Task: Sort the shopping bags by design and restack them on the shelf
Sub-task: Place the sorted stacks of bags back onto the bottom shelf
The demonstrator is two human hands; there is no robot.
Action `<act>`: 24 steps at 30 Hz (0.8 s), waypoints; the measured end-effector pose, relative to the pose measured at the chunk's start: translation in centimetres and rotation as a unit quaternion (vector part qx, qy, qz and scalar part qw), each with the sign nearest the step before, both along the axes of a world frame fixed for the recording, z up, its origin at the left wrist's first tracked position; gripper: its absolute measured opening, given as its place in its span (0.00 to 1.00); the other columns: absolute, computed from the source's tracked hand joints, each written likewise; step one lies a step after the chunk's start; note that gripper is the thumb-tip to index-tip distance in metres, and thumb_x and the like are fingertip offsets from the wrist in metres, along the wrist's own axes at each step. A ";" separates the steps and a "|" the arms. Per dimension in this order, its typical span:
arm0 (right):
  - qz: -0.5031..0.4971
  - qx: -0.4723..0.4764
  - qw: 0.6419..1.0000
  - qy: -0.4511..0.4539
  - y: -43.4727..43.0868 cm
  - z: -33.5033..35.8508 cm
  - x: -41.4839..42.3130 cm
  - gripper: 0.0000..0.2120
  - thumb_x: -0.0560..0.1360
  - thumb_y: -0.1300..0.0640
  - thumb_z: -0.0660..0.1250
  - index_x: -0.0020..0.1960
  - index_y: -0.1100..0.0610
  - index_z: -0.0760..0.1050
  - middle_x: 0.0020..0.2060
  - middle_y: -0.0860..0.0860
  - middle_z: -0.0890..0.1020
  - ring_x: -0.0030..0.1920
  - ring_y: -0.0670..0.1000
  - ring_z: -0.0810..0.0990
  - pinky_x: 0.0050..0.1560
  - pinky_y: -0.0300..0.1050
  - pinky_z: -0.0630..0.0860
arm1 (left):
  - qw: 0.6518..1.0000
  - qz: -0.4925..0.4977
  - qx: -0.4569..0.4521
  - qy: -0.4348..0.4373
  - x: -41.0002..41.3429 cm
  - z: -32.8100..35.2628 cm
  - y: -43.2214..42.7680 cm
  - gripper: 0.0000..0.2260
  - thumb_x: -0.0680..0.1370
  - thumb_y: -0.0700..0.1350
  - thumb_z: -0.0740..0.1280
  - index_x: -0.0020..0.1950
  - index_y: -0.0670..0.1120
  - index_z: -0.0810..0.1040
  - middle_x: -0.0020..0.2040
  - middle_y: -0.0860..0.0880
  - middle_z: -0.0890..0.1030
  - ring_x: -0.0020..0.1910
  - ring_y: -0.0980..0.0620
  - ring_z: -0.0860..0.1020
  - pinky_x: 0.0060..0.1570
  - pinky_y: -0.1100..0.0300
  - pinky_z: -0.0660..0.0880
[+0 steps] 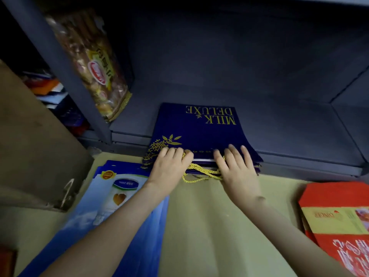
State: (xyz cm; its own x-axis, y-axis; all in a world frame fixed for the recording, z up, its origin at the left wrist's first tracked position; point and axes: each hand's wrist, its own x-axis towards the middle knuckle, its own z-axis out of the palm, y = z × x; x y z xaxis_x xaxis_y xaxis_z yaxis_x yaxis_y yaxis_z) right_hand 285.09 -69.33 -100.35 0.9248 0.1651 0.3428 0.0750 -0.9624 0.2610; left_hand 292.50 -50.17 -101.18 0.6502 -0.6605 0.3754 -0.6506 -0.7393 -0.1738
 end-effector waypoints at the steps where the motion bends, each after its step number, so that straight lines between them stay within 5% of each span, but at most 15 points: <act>1: 0.012 -0.004 1.000 0.006 0.6 0.0 1.0 0.36 0.59 0.63 0.76 0.64 0.61 0.66 0.50 0.60 0.79 0.54 0.63 0.77 0.61 0.59 0.67 | 1.000 -0.002 0.002 -0.009 0.8 0.1 0.9 0.16 0.67 0.33 0.65 0.52 0.42 0.68 0.37 0.45 0.77 0.35 0.45 0.76 0.38 0.53 0.74; 5: 0.038 -0.006 0.999 0.032 4.0 -0.2 4.2 0.38 0.53 0.63 0.76 0.62 0.63 0.66 0.42 0.58 0.77 0.40 0.59 0.76 0.42 0.54 0.75 | 0.999 0.006 0.022 -0.040 4.2 0.2 4.5 0.18 0.65 0.33 0.64 0.53 0.42 0.67 0.40 0.45 0.77 0.37 0.45 0.76 0.41 0.53 0.74; 13: 0.055 -0.038 0.994 0.087 9.0 -1.4 11.8 0.53 0.43 0.61 0.80 0.65 0.64 0.61 0.48 0.62 0.78 0.46 0.60 0.77 0.42 0.56 0.76 | 0.996 0.050 0.076 -0.025 11.0 -1.2 9.7 0.27 0.62 0.34 0.76 0.55 0.41 0.67 0.45 0.44 0.79 0.44 0.46 0.77 0.49 0.53 0.76; 20: 0.001 -0.012 0.987 0.162 10.5 -5.0 15.9 0.46 0.47 0.59 0.83 0.64 0.59 0.74 0.51 0.61 0.80 0.49 0.61 0.79 0.44 0.63 0.77 | 0.981 0.103 0.159 0.051 14.0 -3.1 10.4 0.29 0.61 0.46 0.79 0.59 0.42 0.77 0.57 0.42 0.78 0.55 0.45 0.77 0.58 0.53 0.73; 22: 0.002 -0.020 0.986 0.167 10.9 -4.4 15.8 0.45 0.60 0.55 0.79 0.73 0.57 0.64 0.63 0.62 0.73 0.62 0.61 0.74 0.56 0.67 0.71 | 0.972 0.129 0.177 0.081 14.1 -3.5 9.8 0.28 0.73 0.45 0.70 0.70 0.41 0.65 0.68 0.39 0.67 0.67 0.42 0.67 0.68 0.51 0.62; 24: -0.012 -0.041 0.984 0.175 10.8 -4.3 16.0 0.41 0.75 0.54 0.65 0.77 0.54 0.41 0.75 0.58 0.57 0.74 0.59 0.56 0.68 0.68 0.57 | 0.958 0.168 0.202 0.116 13.6 -3.1 9.3 0.30 0.79 0.45 0.63 0.75 0.42 0.51 0.74 0.39 0.55 0.73 0.41 0.56 0.72 0.50 0.51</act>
State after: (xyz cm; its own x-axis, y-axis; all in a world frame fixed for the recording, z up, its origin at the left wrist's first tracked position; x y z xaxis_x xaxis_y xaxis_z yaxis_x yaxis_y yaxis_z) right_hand 301.04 -58.57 -104.66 0.9878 0.1554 -0.0099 0.1512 -0.9419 0.2998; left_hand 306.09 -40.90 -104.27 0.8867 -0.4601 -0.0464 -0.4431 -0.8167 -0.3698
